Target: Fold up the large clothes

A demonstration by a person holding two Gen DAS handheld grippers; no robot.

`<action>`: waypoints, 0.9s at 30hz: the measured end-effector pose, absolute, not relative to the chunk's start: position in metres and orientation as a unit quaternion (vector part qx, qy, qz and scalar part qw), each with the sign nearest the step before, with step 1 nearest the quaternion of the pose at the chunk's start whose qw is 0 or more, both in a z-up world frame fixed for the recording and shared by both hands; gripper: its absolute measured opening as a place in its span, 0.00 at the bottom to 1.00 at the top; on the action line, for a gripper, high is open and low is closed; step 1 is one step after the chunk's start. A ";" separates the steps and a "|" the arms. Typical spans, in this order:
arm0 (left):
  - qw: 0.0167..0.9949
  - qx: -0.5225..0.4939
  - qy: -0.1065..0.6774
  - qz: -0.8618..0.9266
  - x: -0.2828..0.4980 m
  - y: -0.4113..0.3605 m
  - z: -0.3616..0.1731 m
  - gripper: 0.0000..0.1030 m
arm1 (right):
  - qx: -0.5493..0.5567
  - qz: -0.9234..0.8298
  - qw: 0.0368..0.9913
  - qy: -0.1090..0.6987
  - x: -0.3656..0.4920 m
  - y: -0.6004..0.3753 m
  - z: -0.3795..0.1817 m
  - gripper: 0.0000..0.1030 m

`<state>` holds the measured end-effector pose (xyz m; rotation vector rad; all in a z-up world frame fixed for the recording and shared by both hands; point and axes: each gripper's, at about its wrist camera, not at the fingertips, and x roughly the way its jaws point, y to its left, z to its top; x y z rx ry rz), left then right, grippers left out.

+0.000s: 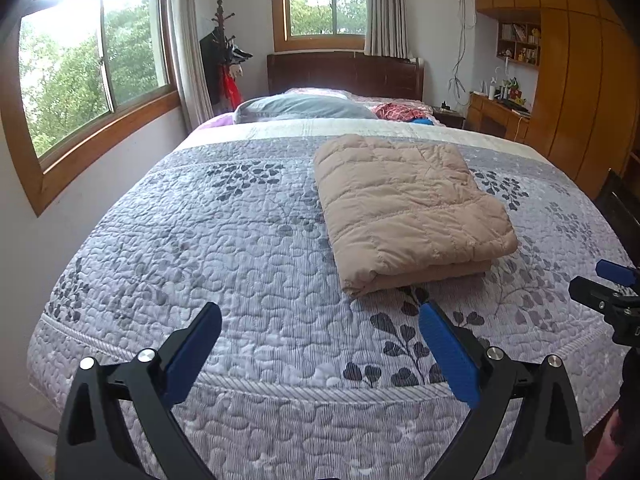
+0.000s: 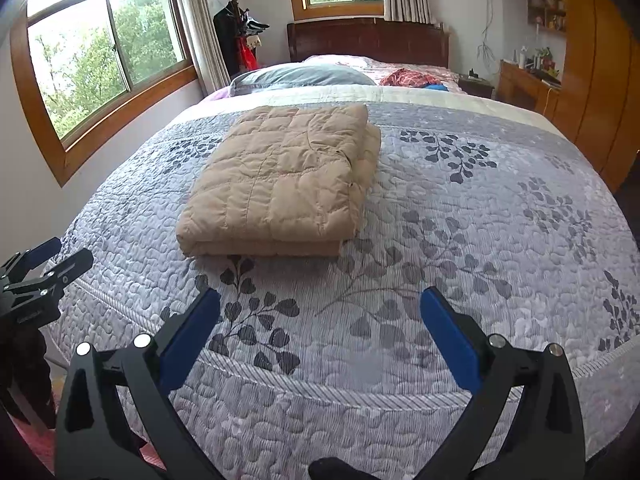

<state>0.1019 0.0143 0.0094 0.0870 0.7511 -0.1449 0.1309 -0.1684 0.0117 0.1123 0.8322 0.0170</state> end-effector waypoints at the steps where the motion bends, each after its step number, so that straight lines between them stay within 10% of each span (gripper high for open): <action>1: 0.926 0.042 0.369 -0.072 0.101 0.014 0.008 0.96 | 0.052 0.008 0.913 0.405 0.130 -0.167 0.012 0.97; 27: 0.920 0.050 0.383 -0.066 0.102 0.013 -0.004 0.96 | 0.054 0.023 0.907 0.418 0.129 -0.166 0.003 0.97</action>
